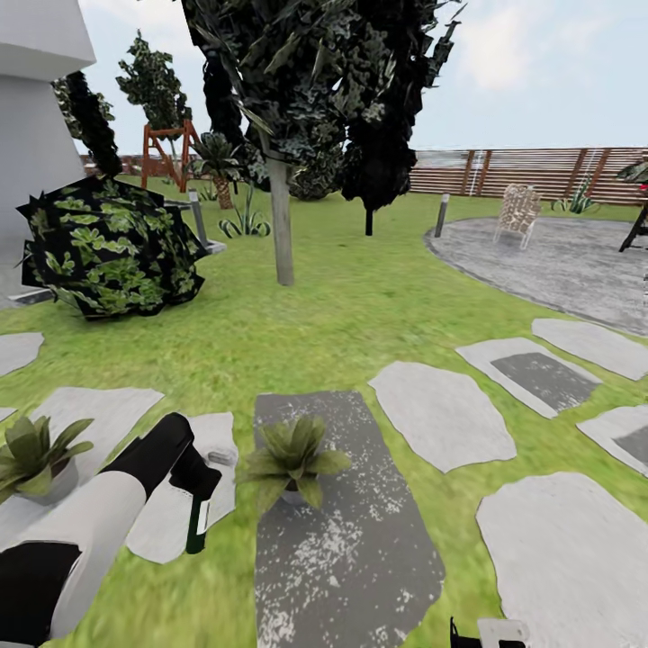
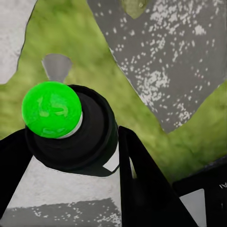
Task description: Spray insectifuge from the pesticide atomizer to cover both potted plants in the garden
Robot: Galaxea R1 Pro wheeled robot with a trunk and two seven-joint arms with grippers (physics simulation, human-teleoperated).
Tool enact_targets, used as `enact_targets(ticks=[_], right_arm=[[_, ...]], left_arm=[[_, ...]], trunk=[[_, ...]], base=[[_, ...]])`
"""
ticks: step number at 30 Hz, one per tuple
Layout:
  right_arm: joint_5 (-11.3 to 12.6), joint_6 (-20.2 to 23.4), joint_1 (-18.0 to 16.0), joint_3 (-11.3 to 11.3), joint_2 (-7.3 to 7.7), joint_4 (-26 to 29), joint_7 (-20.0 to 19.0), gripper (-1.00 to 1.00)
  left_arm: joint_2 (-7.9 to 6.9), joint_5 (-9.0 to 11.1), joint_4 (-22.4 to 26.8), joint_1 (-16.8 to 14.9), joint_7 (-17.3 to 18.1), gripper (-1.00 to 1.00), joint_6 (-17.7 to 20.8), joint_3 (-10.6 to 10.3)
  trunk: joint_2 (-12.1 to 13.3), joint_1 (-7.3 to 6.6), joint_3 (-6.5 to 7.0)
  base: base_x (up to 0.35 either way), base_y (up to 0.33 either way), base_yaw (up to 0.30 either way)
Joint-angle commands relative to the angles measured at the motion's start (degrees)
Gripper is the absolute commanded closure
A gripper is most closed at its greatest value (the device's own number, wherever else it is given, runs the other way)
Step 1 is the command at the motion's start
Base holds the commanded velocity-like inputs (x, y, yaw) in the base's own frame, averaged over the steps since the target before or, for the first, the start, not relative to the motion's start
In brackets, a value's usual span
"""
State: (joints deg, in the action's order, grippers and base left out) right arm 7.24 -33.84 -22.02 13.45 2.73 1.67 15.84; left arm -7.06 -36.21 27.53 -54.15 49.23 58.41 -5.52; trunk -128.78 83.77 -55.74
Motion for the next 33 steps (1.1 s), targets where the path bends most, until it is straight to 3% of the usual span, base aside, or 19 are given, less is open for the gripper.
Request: enact_targets(ticks=[1, 7, 9, 11, 12, 16, 19, 33], right_arm=[[0.58, -0.17, -0.04, 0.52, -0.01, -0.02, 0.07, -1.00], [0.58, -0.17, -0.04, 0.52, -0.01, 0.00, 0.07, -1.00], [0.58, -0.17, -0.04, 0.52, -0.01, 0.00, 0.07, -1.00], [0.58, -0.17, -0.04, 0.52, -0.01, 0.00, 0.07, -1.00], [0.58, -0.17, -0.04, 0.52, -0.01, 0.00, 0.07, -1.00], [0.58, -0.17, -0.04, 0.52, -0.01, 0.00, 0.07, -1.00], [0.58, -0.17, -0.04, 0.52, -0.01, 0.00, 0.07, -1.00], [0.56, -0.17, -0.04, 0.52, -0.01, -0.08, 0.07, -1.00]], left_arm=[[-0.06, -0.45, 0.09, 0.00, 0.60, 1.00, 0.13, -0.26], [-0.03, -0.45, 0.07, -0.09, 0.73, 1.00, 0.19, -1.32], [-0.04, -0.49, 0.12, -0.16, 2.37, 1.00, 0.21, -2.13], [-0.17, -0.58, 0.15, -1.05, 6.38, 1.00, 0.15, -4.57], [-0.32, -0.56, 0.11, -1.68, 8.31, 1.00, 0.17, -6.93], [-0.55, -0.53, 0.07, -2.42, 11.66, 1.00, 0.21, -12.42], [-0.75, -0.53, 0.01, -2.52, 12.26, 1.00, 0.21, -13.42], [-1.12, -0.53, -0.84, -2.40, 12.39, 1.00, 0.19, -14.39]], trunk=[[-0.02, 0.00, -0.05], [-0.02, 0.00, -0.10], [-0.02, 0.00, -0.13], [-0.02, 0.00, -0.26], [-0.02, 0.00, -0.34], [-0.02, 0.00, -0.69], [-0.02, 0.00, -0.96], [-0.02, 0.00, -1.91]], base=[[0.045, 0.032, -0.283], [0.012, 0.009, -0.215], [0.001, 0.001, -0.035], [0.000, 0.000, -0.010], [0.000, 0.000, -0.004], [0.000, 0.000, -0.001], [0.000, 0.000, 0.000], [0.065, 0.005, 0.000]])
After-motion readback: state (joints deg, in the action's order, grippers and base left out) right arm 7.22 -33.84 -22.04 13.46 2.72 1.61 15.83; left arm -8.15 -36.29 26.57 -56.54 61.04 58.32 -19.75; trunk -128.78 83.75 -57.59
